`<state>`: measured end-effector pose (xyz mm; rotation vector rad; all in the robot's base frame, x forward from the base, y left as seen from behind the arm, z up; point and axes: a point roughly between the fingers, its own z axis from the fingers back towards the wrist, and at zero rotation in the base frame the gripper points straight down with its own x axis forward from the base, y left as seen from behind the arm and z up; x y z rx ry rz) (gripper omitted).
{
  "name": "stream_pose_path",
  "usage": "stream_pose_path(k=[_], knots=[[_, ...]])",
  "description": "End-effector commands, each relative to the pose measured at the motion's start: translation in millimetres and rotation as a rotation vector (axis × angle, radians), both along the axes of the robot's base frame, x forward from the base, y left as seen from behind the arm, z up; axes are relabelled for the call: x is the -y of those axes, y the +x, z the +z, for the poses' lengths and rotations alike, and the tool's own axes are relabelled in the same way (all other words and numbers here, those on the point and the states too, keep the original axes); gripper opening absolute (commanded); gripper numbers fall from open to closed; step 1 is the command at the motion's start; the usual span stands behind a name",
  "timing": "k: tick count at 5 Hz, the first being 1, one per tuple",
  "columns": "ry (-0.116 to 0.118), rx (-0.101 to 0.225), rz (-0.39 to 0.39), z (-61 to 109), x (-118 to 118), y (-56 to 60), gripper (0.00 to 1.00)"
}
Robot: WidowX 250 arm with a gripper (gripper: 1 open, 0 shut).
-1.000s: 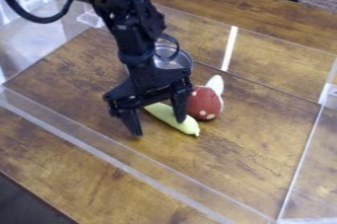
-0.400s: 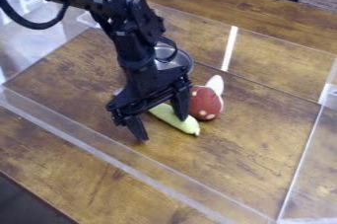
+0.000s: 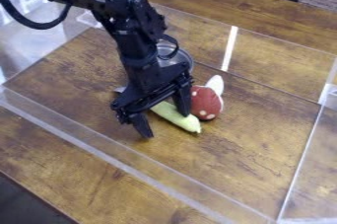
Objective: Move the green spoon to the left
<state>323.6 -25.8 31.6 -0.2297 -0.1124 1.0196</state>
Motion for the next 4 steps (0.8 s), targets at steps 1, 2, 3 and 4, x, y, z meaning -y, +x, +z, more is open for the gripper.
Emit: stream_pose_path(k=[1, 2, 3, 4], knots=[[-0.003, 0.005, 0.038, 3.3, -18.0, 6.8, 1.0], [-0.009, 0.004, 0.0, -1.1, -10.1, 8.2, 1.0], [-0.007, 0.0, -0.049, -1.9, -1.1, 7.3, 1.0], [-0.005, -0.003, -0.047, 0.2, -0.7, 9.6, 0.0]])
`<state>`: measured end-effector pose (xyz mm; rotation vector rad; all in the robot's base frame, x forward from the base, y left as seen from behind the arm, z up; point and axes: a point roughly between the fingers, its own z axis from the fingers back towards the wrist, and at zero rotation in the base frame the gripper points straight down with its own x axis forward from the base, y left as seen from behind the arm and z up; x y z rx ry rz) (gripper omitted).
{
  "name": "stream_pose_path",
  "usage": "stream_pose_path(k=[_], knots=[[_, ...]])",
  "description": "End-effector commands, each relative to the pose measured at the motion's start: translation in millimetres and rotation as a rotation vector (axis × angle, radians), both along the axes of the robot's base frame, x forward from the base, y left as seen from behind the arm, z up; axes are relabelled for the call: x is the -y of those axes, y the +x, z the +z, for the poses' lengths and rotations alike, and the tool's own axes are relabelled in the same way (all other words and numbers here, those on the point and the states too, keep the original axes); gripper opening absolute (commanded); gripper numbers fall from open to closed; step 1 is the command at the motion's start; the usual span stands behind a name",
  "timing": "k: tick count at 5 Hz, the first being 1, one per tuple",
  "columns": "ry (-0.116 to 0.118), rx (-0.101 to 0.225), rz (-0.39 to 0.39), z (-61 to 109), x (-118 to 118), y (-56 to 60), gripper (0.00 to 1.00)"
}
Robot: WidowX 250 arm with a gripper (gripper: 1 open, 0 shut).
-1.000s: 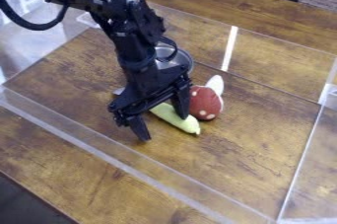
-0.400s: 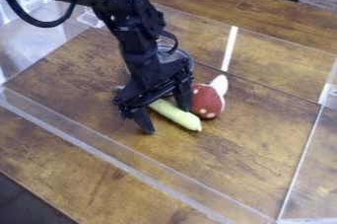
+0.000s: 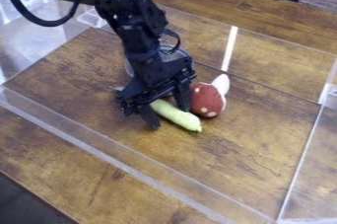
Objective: Move the green spoon to the left
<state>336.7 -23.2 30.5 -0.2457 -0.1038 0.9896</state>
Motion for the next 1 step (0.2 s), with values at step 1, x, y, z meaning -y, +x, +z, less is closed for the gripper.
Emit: stream_pose_path(k=[1], knots=[[0.014, -0.01, -0.013, 3.7, 2.2, -2.8, 0.0]])
